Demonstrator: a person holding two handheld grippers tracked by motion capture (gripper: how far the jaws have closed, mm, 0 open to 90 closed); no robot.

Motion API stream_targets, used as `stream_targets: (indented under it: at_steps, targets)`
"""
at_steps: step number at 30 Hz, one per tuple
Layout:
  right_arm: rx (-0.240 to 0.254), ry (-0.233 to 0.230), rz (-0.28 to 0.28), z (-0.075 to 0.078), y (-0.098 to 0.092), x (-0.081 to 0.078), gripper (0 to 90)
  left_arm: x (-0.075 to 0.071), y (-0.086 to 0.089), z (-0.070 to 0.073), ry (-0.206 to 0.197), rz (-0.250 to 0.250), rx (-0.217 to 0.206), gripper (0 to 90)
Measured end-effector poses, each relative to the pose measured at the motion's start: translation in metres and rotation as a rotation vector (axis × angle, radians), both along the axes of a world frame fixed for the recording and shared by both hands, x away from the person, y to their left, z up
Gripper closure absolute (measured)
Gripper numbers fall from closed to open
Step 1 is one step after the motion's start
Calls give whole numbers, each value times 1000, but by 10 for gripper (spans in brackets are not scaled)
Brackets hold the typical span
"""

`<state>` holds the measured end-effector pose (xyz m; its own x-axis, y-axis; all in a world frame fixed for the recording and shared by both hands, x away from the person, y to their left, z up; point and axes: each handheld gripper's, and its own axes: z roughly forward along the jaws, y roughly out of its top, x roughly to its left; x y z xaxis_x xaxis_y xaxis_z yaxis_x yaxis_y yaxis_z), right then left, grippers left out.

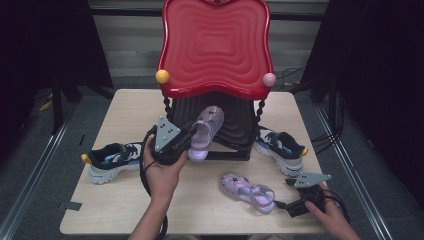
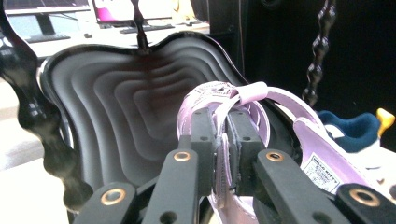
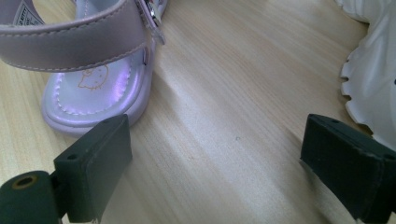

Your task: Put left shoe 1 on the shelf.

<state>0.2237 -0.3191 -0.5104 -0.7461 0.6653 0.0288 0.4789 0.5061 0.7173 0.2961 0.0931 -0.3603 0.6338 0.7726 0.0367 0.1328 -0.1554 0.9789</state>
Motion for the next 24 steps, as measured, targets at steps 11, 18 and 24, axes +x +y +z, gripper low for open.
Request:
stream_targets:
  at_steps: [11, 18, 24]
  targets:
    - [0, 0, 0, 0, 0, 0, 75, 11, -4, -6, -26, 86, -21, 825]
    - [0, 0, 0, 0, 0, 0, 75, 19, -9, -8, -42, 131, -36, 825]
    - [1, 0, 0, 0, 0, 0, 75, 26, -10, -9, -52, 167, -50, 825]
